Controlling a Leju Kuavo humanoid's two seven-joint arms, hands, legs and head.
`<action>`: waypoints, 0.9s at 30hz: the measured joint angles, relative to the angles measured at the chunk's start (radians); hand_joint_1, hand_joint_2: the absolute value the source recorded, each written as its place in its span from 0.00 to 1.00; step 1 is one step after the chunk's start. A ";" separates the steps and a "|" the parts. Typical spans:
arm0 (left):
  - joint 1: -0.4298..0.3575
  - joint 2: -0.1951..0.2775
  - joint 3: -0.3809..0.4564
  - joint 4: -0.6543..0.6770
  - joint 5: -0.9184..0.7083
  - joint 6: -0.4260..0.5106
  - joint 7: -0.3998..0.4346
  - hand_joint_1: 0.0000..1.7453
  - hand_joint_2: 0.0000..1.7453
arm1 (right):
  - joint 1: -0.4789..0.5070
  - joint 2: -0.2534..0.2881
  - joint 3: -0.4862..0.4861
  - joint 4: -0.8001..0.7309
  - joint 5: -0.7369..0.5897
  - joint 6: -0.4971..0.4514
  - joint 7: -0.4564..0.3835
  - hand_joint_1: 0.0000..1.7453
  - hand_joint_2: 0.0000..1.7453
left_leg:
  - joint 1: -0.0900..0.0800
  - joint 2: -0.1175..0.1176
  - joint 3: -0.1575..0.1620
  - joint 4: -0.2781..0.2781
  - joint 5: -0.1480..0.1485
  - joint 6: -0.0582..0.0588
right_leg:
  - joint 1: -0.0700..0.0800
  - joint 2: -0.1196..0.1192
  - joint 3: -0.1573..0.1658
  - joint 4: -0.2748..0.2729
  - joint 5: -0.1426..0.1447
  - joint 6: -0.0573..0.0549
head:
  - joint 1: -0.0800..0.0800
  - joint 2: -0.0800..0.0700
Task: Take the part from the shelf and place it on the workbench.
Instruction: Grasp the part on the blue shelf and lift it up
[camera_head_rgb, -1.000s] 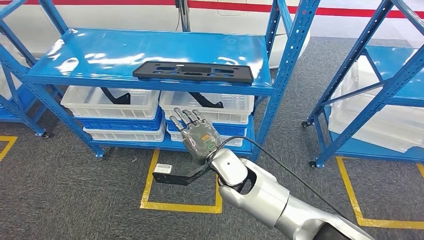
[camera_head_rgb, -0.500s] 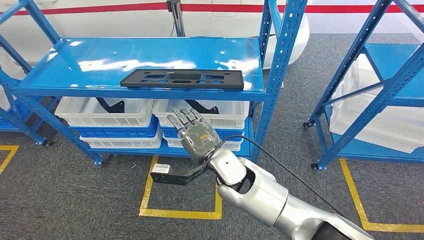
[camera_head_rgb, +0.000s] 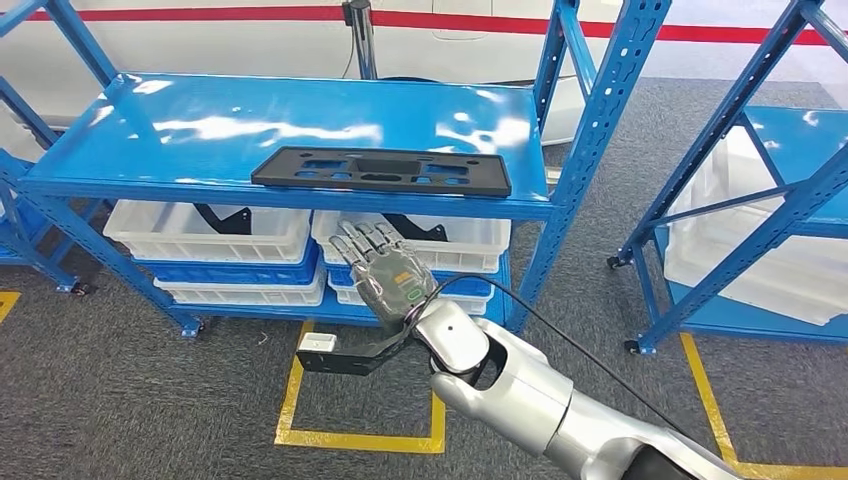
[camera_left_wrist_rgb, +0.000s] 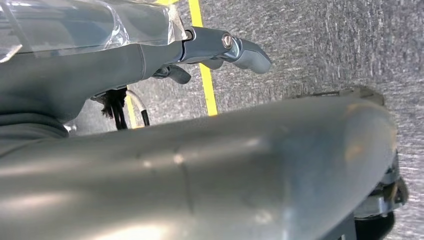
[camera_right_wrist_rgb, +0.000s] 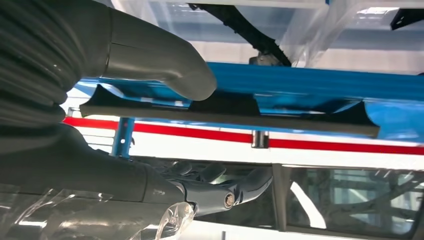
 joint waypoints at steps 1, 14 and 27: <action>0.000 0.000 0.000 0.000 0.000 0.000 0.000 0.00 0.00 | 0.001 0.000 0.001 0.000 0.000 0.000 0.000 0.00 1.00 | 0.001 -0.001 0.011 0.000 -0.008 -0.003 | -0.001 -0.002 0.018 -0.064 0.050 -0.001 | 0.000 0.000; -0.001 0.001 0.000 0.000 0.003 0.001 -0.003 0.00 0.00 | -0.004 0.009 0.004 0.007 -0.004 0.004 -0.003 0.00 1.00 | 0.004 0.000 -0.149 0.309 -0.134 -0.066 | 0.000 0.000 0.123 -0.274 0.101 -0.057 | -0.002 -0.003; -0.002 0.001 0.000 0.001 0.003 -0.001 -0.001 0.00 0.00 | -0.007 0.020 0.006 0.026 -0.010 0.013 -0.004 0.00 1.00 | 0.001 0.001 -0.018 -0.005 0.015 -0.003 | 0.002 0.001 0.073 -0.070 -0.034 -0.005 | 0.000 -0.003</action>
